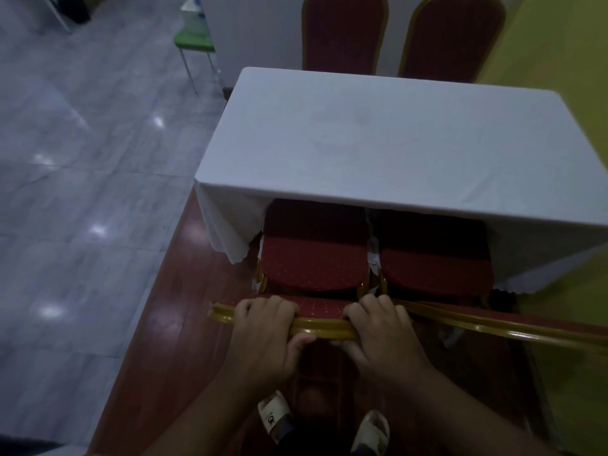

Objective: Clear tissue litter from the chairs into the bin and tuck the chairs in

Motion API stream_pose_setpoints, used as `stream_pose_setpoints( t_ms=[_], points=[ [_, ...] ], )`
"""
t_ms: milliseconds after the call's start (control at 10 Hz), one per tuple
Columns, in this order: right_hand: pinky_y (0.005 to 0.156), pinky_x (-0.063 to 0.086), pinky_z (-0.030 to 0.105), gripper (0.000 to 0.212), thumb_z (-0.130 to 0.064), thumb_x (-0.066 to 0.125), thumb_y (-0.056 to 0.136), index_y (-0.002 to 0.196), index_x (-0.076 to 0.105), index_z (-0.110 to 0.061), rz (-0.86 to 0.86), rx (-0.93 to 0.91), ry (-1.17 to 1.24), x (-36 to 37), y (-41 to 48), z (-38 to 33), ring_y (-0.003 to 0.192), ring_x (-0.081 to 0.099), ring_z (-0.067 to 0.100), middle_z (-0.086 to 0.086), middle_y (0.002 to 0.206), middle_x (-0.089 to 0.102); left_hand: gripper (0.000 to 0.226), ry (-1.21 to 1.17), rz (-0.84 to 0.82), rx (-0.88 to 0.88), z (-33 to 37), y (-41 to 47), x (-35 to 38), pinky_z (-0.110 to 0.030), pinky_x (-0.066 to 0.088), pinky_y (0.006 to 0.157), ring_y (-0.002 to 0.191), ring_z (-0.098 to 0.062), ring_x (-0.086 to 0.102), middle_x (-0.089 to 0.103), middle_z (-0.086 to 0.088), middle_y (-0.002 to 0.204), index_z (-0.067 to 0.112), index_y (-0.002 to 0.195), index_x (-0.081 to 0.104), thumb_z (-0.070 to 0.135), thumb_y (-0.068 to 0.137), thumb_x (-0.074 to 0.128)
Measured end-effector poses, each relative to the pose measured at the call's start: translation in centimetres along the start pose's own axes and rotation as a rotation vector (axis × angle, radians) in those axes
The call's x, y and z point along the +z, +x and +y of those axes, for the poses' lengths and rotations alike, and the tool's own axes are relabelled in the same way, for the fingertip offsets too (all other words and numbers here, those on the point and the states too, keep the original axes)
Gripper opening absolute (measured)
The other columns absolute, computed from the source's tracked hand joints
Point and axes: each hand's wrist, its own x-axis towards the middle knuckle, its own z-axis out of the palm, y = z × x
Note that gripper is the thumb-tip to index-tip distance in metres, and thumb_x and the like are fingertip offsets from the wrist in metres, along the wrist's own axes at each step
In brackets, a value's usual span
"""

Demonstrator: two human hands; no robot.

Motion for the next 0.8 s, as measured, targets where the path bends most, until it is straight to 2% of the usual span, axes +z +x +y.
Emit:
stream_pose_setpoints(
  t_ms=[100, 300, 500, 700, 800],
  points=[
    [0.075, 0.038, 0.035, 0.045, -0.072, 0.032, 0.089, 0.106, 0.049, -0.034, -0.007, -0.013, 0.009, 0.0, 0.6, -0.2, 0.086, 0.039, 0.013, -0.012, 0.095, 0.043, 0.053, -0.001, 0.013, 0.008, -0.4, 0.4, -0.2, -0.041, 0.040, 0.084, 0.084, -0.013, 0.046, 0.050, 0.012, 0.093, 0.025, 0.099, 0.055, 0.065, 0.097, 0.021],
    [0.070, 0.040, 0.034, 0.046, -0.071, 0.032, 0.088, 0.104, 0.049, -0.032, 0.001, -0.043, -0.011, 0.0, 1.6, 0.1, 0.082, 0.040, 0.012, -0.011, 0.093, 0.044, 0.040, 0.018, 0.030, 0.008, -0.8, 1.1, -0.2, -0.041, 0.039, 0.083, 0.082, -0.013, 0.044, 0.047, 0.011, 0.091, 0.024, 0.099, 0.053, 0.058, 0.095, 0.033],
    [0.076, 0.041, 0.038, 0.036, -0.064, 0.047, 0.087, 0.107, 0.047, -0.034, -0.013, -0.007, 0.020, -0.3, 2.3, 0.0, 0.087, 0.040, 0.014, -0.011, 0.097, 0.044, 0.035, -0.003, 0.030, 0.011, -1.1, 2.0, -0.4, -0.042, 0.038, 0.082, 0.080, -0.013, 0.042, 0.045, 0.013, 0.089, 0.025, 0.098, 0.052, 0.056, 0.095, 0.036],
    [0.084, 0.039, 0.037, 0.047, -0.078, 0.035, 0.082, 0.112, 0.042, -0.042, -0.185, -0.024, 0.151, -2.2, 2.6, 0.4, 0.093, 0.039, 0.011, -0.016, 0.100, 0.041, 0.025, 0.047, -0.018, -0.016, -0.2, 2.3, -1.4, -0.035, 0.038, 0.080, 0.079, -0.008, 0.042, 0.046, 0.016, 0.085, 0.034, 0.096, 0.049, 0.056, 0.093, 0.039],
    [0.092, 0.038, 0.039, 0.055, -0.081, 0.033, 0.082, 0.119, 0.046, -0.042, -0.322, -0.046, 0.139, -4.9, 3.8, 1.6, 0.105, 0.041, 0.012, -0.013, 0.110, 0.046, 0.031, 0.087, -0.086, -0.039, 0.7, 4.3, -2.7, -0.033, 0.039, 0.079, 0.084, -0.006, 0.048, 0.053, 0.017, 0.091, 0.037, 0.097, 0.049, 0.063, 0.091, 0.034]
  ],
)
